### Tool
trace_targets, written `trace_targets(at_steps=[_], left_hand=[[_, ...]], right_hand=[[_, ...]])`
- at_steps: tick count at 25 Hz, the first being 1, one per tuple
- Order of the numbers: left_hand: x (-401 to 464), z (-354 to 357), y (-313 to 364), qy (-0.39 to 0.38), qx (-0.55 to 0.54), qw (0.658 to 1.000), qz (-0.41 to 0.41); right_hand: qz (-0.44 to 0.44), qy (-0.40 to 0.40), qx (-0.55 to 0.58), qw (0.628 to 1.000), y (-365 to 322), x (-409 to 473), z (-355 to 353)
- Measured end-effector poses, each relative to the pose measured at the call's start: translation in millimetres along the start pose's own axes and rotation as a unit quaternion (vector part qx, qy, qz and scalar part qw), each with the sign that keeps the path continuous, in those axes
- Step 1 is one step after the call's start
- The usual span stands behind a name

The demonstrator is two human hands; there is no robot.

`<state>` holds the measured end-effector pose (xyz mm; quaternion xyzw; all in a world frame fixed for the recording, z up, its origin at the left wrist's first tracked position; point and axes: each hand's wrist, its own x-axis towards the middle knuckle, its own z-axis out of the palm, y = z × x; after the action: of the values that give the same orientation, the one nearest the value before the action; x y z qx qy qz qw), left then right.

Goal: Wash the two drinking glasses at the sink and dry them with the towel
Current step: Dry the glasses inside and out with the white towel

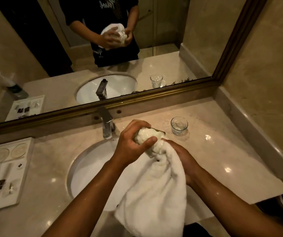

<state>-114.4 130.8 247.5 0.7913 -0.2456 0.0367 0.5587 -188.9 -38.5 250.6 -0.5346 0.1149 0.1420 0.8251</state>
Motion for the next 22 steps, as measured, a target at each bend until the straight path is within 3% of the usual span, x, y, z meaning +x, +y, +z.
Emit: trace_targets(at_steps=[2,5,9,13,16,17,18,19,20,22], left_hand=[[-4.0,2.7,-2.0,0.052,0.031,0.997,0.047],[-5.5,19.7,8.9,0.138,-0.054,0.989,-0.021],[-14.9,38.7,6.8,0.217,-0.071,0.968,-0.101],[-17.0,40.2,-4.1,0.212,-0.115,0.930,-0.279],[-16.0,41.0,-2.5,0.148,-0.167,0.850,-0.478],[-17.1,39.7,-4.6,0.115,-0.164,0.827,-0.525],[-17.5,37.7,-7.3,0.077,-0.153,0.817,-0.550],[-16.4,35.5,-9.0,0.039,-0.147,0.818,-0.554],[-13.6,33.9,-9.9,0.007,-0.146,0.826,-0.544],[-5.5,30.8,-8.4,-0.032,-0.138,0.858,-0.494]], right_hand=[[-0.020,-0.014,-0.048,0.999,-1.4,-5.4,4.3],[-0.046,-0.016,-0.023,0.999,-3.7,-10.4,4.6],[-0.162,0.004,-0.262,0.951,-3.8,-12.1,-4.6],[-0.273,-0.014,-0.440,0.855,9.4,-2.5,-14.2],[-0.325,-0.072,-0.608,0.721,15.3,7.8,-22.1],[-0.333,-0.093,-0.654,0.673,19.5,10.2,-24.6],[-0.330,-0.102,-0.679,0.648,22.9,12.5,-27.7],[-0.321,-0.095,-0.680,0.652,24.7,12.9,-30.7],[-0.306,-0.073,-0.661,0.681,24.8,12.5,-33.5],[-0.269,0.004,-0.565,0.780,21.9,9.9,-35.0]])
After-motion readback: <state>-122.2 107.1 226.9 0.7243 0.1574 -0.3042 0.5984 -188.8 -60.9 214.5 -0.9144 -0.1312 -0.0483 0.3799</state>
